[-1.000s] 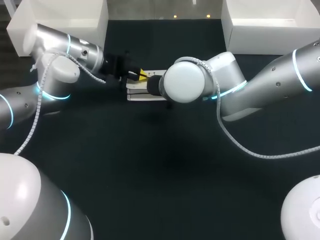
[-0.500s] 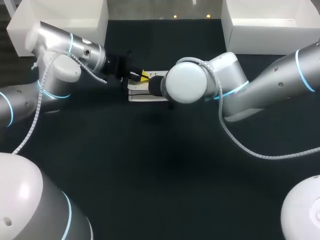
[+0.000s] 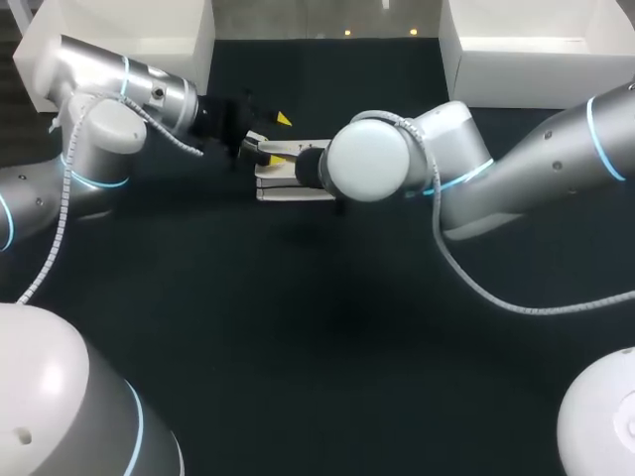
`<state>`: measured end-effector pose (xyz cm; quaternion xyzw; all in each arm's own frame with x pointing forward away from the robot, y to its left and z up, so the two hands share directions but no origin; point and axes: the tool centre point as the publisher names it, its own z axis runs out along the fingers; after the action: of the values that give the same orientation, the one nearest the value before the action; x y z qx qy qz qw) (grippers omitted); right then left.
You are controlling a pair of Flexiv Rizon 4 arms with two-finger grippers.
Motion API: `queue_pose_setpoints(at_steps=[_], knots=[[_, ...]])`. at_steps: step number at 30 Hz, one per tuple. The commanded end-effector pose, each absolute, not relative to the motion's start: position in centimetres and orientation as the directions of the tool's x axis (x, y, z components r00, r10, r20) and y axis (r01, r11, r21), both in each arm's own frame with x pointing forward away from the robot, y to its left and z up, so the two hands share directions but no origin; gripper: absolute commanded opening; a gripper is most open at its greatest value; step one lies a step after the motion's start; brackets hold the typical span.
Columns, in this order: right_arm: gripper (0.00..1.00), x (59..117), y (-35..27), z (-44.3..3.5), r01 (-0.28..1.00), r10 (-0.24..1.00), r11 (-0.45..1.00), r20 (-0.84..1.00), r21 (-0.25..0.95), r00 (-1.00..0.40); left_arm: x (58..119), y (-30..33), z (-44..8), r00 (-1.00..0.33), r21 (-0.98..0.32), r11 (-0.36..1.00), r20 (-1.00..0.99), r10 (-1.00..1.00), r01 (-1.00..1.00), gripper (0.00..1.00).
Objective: Pick up the bag, open it, inspect its contents, close it, and place it on the opposite side
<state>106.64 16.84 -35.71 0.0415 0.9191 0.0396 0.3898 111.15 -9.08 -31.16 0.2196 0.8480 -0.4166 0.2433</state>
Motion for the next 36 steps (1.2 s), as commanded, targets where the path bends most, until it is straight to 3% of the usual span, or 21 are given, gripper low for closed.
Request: queue_pose_setpoints(at_steps=[1,14,22,36], knots=[[1.00,106.1,16.6,-34.0,0.054,0.115,0.993,-0.697,0.109,-0.708,110.5,-8.3,-30.0,-0.800,-0.608,0.569,-0.578,0.162,0.554,1.00],[1.00,106.3,15.9,-28.6,0.017,0.109,0.987,-0.589,0.159,-0.801,109.9,-5.0,-26.3,-0.928,-0.682,0.656,-0.366,0.075,0.322,1.00],[1.00,107.4,15.9,-26.8,0.041,0.093,0.992,-0.470,0.118,-0.878,109.6,-3.7,-25.5,-0.979,-0.632,0.762,-0.204,0.016,0.144,1.00],[1.00,107.8,16.1,-25.8,0.052,0.094,0.990,-0.333,0.133,-0.938,108.9,-3.2,-25.4,-0.995,-0.549,0.833,-0.102,0.016,0.069,1.00]])
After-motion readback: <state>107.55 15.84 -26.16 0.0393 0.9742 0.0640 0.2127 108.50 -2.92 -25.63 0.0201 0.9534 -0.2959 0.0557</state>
